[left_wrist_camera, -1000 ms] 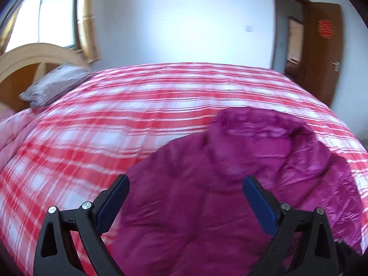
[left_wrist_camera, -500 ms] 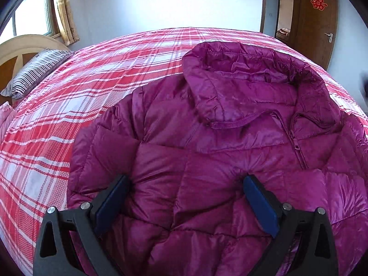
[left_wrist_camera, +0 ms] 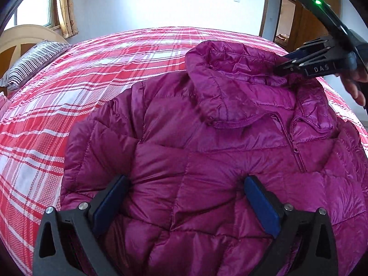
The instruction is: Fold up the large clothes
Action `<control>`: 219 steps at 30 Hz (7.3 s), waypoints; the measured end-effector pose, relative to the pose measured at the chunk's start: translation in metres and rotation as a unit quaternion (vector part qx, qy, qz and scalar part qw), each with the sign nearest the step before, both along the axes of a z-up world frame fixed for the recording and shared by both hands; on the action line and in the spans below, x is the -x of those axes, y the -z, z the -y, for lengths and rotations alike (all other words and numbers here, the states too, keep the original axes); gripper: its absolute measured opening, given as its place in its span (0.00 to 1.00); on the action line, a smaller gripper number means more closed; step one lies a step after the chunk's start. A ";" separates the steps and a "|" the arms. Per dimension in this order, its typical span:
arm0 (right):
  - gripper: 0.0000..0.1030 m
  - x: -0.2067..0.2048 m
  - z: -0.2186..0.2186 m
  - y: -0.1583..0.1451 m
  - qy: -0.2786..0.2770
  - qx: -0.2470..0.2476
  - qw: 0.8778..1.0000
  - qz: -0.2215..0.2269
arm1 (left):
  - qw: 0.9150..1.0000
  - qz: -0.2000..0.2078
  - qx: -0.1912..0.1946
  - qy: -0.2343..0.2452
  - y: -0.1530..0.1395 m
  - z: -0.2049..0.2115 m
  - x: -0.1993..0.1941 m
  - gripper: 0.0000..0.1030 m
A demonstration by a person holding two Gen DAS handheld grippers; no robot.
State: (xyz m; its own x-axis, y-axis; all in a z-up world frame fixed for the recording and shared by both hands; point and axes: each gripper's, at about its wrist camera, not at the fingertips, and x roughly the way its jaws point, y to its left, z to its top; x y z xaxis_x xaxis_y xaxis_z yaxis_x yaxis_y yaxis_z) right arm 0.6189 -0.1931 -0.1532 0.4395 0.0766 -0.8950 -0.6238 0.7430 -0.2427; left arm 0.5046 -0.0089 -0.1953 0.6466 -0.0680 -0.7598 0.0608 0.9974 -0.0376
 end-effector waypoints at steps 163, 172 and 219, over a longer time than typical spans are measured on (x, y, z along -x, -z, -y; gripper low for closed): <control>0.29 0.059 0.052 0.048 0.241 -0.118 0.959 0.093 | 0.999 -0.023 -0.027 -0.023 0.006 0.055 -0.112 1.00; 0.29 0.058 0.051 0.048 0.242 -0.119 0.959 0.093 | 0.999 -0.023 -0.028 -0.023 0.007 0.055 -0.113 1.00; 0.08 0.536 0.125 0.019 0.307 -0.212 0.928 0.021 | 0.991 0.011 0.038 0.126 -0.014 -0.075 0.385 0.07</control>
